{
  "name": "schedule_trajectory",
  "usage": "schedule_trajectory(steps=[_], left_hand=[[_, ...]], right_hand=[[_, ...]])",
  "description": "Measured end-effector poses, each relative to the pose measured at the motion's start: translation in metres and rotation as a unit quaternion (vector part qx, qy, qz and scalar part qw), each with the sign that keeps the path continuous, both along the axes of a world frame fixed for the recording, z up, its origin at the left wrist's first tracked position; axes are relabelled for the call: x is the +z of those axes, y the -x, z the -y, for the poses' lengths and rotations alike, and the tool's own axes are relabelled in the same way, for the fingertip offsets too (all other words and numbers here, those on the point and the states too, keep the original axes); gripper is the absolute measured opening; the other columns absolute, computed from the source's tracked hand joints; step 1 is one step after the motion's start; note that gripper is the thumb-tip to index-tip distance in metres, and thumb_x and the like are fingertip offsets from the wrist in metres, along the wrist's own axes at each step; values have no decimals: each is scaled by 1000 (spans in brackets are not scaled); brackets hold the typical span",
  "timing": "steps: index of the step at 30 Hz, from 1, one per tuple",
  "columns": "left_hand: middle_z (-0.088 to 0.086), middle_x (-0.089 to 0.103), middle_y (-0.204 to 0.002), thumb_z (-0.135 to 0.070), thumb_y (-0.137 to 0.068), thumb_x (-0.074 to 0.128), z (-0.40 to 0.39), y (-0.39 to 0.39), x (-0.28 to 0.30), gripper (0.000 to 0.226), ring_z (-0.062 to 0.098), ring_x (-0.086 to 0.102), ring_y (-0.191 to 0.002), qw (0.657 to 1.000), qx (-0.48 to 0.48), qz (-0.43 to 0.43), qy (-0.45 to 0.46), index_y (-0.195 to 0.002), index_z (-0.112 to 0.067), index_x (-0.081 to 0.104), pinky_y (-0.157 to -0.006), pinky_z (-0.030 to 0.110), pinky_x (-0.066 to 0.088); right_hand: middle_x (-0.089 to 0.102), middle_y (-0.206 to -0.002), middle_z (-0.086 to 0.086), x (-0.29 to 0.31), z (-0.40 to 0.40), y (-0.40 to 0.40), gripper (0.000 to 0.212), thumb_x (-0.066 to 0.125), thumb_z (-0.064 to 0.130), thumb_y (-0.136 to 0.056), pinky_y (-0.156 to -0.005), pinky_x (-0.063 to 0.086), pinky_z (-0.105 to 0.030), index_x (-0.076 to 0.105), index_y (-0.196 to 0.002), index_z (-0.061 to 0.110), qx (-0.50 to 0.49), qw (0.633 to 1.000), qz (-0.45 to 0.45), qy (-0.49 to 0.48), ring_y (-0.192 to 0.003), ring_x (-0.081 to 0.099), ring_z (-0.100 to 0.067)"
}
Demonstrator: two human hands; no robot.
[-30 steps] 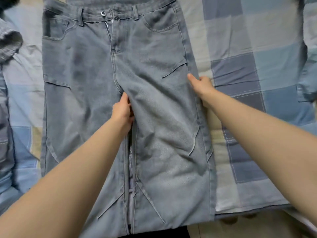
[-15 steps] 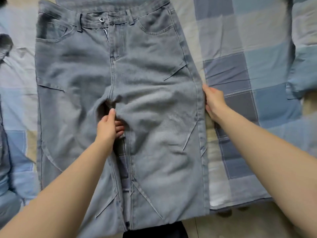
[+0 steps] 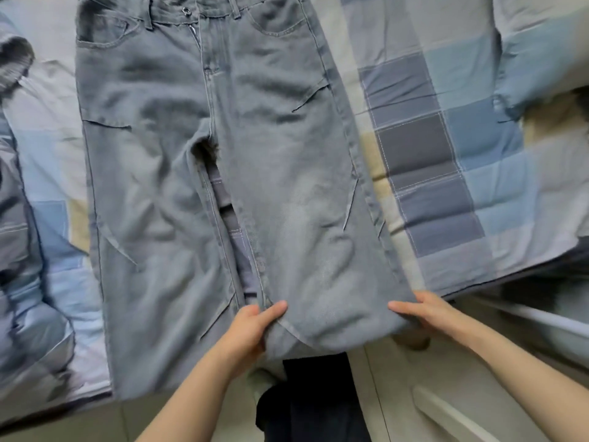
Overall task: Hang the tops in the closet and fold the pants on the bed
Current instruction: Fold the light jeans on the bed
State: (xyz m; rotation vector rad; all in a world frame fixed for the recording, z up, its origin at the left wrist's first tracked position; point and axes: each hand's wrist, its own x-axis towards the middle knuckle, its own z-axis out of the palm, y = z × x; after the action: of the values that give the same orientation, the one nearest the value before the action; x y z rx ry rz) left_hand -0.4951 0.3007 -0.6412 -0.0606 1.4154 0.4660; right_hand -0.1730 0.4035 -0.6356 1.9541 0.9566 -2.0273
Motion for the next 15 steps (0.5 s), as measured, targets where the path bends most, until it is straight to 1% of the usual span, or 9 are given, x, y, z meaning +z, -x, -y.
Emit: schedule_trajectory(steps=[1, 2, 3, 5, 6, 8, 10, 12, 15], left_hand=[[14, 64, -71, -18, -90, 68, 12, 0, 4, 22, 19, 59, -59, 1000, -7, -21, 2, -84, 3, 69, -51, 21, 42], [12, 61, -66, -14, -90, 68, 22, 1, 4, 16, 16, 55, -50, 996, -51, -76, -1, -78, -2, 64, -47, 21, 42], [14, 63, -71, -7, -89, 66, 30, 1, 3, 11, 18, 58, -52, 980, -129, -154, -1, -79, -5, 62, -51, 25, 47], [17, 70, -96, -2, -87, 57, 40, 2, 5, 10, 30, 67, -85, 906, -305, -292, 9, -92, -8, 64, -77, 33, 50], [17, 69, -105, -3, -86, 55, 43, 0, 8, 15, 33, 64, -100, 878, -342, -334, 3, -97, -9, 63, -84, 35, 47], [16, 65, -110, -5, -85, 55, 35, -5, 18, 15, 34, 59, -108, 877, -313, -364, -33, -99, -11, 56, -86, 37, 43], [13, 59, -112, -7, -85, 53, 13, -17, 29, 18, 33, 57, -107, 862, -312, -388, -94, -101, -14, 51, -85, 39, 44], [10, 53, -118, -8, -85, 51, -15, -32, 31, 29, 32, 53, -110, 822, -380, -386, -177, -113, -14, 51, -88, 40, 43], [9, 46, -126, -12, -90, 47, -66, -63, 30, 39, 31, 46, -116, 738, -510, -358, -258, -129, -15, 45, -92, 41, 42]], right_hand=[[71, -76, -4, 7, 7, -12, 13, 67, 12, -86, -60, 46, -22, 69, -84, 0, -7, 999, 32, -21, -66, 63, -13], [66, -70, -5, 11, 14, -21, 17, 67, 13, -87, -61, 41, -25, 68, -76, 1, 32, 996, 73, -51, -62, 57, -15], [63, -65, -6, 13, 23, -28, 19, 68, 13, -87, -61, 38, -27, 66, -70, 5, 90, 986, 113, -78, -61, 54, -15], [69, -73, -6, 14, 34, -32, 9, 70, 10, -85, -63, 43, -26, 70, -77, 12, 201, 962, 168, -78, -67, 59, -16], [72, -83, -6, 15, 37, -30, 3, 70, 11, -84, -66, 45, -23, 72, -86, 13, 241, 950, 185, -70, -76, 63, -16], [72, -96, -8, 9, 26, -22, 13, 69, 13, -85, -77, 46, -25, 72, -97, 10, 249, 941, 212, -91, -92, 66, -21], [72, -95, -15, 3, -1, -6, 11, 66, 11, -86, -83, 48, -34, 70, -92, 3, 190, 950, 208, -132, -97, 66, -30], [70, -95, -24, -1, -41, 16, 11, 61, 7, -88, -86, 48, -44, 68, -89, -2, 130, 961, 188, -157, -94, 65, -36], [66, -96, -28, -2, -112, 56, 14, 54, 5, -91, -74, 46, -42, 63, -81, 7, 89, 967, 149, -187, -77, 57, -27]])
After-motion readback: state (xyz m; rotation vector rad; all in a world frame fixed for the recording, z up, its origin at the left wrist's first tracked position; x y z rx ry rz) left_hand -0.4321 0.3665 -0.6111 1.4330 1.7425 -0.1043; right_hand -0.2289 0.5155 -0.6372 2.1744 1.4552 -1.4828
